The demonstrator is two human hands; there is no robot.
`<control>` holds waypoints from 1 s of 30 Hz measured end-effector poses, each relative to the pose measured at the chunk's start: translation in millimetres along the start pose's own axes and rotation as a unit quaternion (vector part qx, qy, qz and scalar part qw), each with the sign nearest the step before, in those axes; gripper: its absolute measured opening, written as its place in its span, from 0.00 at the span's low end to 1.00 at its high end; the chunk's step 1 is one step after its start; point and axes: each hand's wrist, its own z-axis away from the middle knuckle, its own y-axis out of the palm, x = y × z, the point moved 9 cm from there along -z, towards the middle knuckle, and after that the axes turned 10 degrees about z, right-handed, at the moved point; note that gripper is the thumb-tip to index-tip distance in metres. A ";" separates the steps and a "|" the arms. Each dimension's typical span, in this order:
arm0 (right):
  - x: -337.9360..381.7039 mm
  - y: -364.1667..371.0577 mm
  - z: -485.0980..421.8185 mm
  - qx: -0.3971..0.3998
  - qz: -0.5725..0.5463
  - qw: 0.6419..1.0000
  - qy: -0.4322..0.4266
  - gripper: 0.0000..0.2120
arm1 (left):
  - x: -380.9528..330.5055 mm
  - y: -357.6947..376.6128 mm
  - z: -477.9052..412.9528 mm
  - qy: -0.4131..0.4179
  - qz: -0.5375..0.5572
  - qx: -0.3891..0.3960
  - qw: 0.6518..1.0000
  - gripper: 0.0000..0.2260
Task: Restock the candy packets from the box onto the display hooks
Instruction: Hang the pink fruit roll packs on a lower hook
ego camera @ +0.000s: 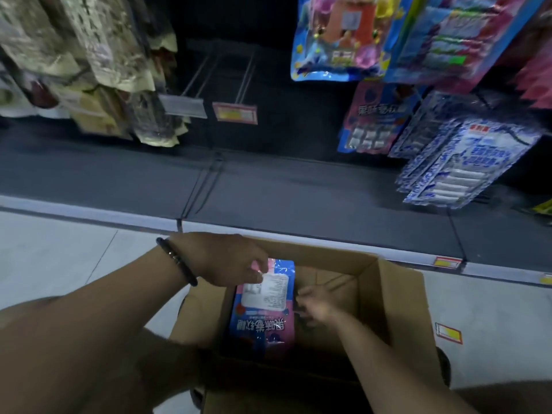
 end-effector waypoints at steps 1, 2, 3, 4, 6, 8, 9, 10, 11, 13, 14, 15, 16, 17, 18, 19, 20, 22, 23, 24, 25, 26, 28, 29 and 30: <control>-9.8 10.6 -11.1 0.001 -0.028 1.000 0.012 0.03 | 2.0 -1.7 -1.4 -0.003 0.002 -0.006 1.000 0.15; -26.1 21.8 -32.7 -0.007 -0.051 0.999 0.015 0.05 | 3.2 -3.7 -2.8 -0.005 0.002 -0.015 1.000 0.16; -47.1 32.5 -62.5 -0.008 -0.061 0.998 0.019 0.08 | 3.8 -5.1 -4.1 -0.005 0.002 -0.020 1.000 0.16; -54.4 41.2 -72.5 -0.009 -0.070 0.997 0.019 0.08 | 3.9 -5.8 -5.5 -0.003 0.001 -0.017 1.000 0.15; -54.6 51.7 -70.7 -0.011 -0.101 0.995 0.020 0.04 | 6.1 -6.3 -8.6 -0.006 0.001 -0.003 1.000 0.13; -32.1 53.1 -35.6 -0.007 -0.120 0.991 0.055 0.08 | 12.9 -8.2 -10.6 -0.021 0.002 0.007 1.000 0.14; -32.7 57.0 -34.2 0.002 -0.121 0.990 0.067 0.10 | 17.8 -8.8 -11.2 -0.030 0.003 0.010 1.000 0.15; -32.8 60.6 -35.1 0.011 -0.121 0.990 0.071 0.11 | 22.5 -9.0 -11.6 -0.041 0.006 0.012 0.999 0.15; -31.2 64.2 -35.7 0.020 -0.124 0.989 0.076 0.09 | 27.5 -8.6 -12.1 -0.050 0.009 0.013 0.999 0.16; -33.7 69.8 -46.0 0.017 -0.137 0.987 0.081 0.13 | 36.7 -8.6 -13.7 -0.065 0.012 0.009 0.998 0.16; -45.2 74.8 -61.4 0.011 -0.153 0.985 0.083 0.17 | 40.6 -8.2 -14.6 -0.072 0.013 0.006 0.997 0.16; -59.1 80.7 -79.8 0.012 -0.160 0.984 0.082 0.20 | 43.7 -7.9 -15.8 -0.078 0.016 0.003 0.997 0.17; -73.4 87.9 -99.9 0.017 -0.163 0.983 0.081 0.22 | 44.7 -7.6 -16.6 -0.082 0.019 0.001 0.996 0.18; -77.3 90.1 -105.7 0.017 -0.167 0.982 0.084 0.22 | 44.2 -7.5 -16.8 -0.084 0.020 0.000 0.996 0.18; -80.8 91.5 -111.5 0.014 -0.173 0.982 0.079 0.20 | 42.7 -7.6 -16.8 -0.086 0.020 0.000 0.996 0.18; -83.1 90.2 -114.1 0.007 -0.183 0.980 0.075 0.21 | 40.1 -7.8 -16.1 -0.087 0.019 0.001 0.996 0.17; -70.5 85.6 -96.9 0.009 -0.196 0.978 0.076 0.26 | 36.2 -8.3 -14.7 -0.085 0.015 0.004 0.996 0.16; -49.4 79.5 -67.6 0.020 -0.226 0.970 0.084 0.39 | 28.2 -8.4 -12.4 -0.071 0.005 0.014 0.997 0.15; -47.6 81.7 -66.5 0.030 -0.229 0.970 0.077 0.40 | 26.3 -7.2 -12.0 -0.068 0.004 0.021 0.998 0.14; -44.0 82.2 -63.2 0.033 -0.220 0.973 0.068 0.37 | 25.8 -6.1 -11.7 -0.066 0.002 0.026 0.998 0.14; -40.2 82.5 -58.7 0.038 -0.206 0.976 0.061 0.33 | 26.0 -4.8 -12.1 -0.066 0.000 0.031 0.997 0.14; -41.8 83.0 -58.6 0.035 -0.192 0.979 0.061 0.28 | 27.0 -3.1 -12.8 -0.069 -0.004 0.035 0.997 0.14; -33.3 81.4 -48.4 0.041 -0.159 0.985 0.053 0.19 | 28.9 0.6 -13.4 -0.075 -0.019 0.050 0.996 0.16; -27.7 79.6 -42.4 0.043 -0.143 0.988 0.046 0.15 | 28.8 1.1 -13.1 -0.077 -0.028 0.058 0.995 0.17; -20.1 77.6 -35.7 0.048 -0.134 0.989 0.038 0.12 | 28.4 0.3 -12.6 -0.078 -0.038 0.061 0.994 0.18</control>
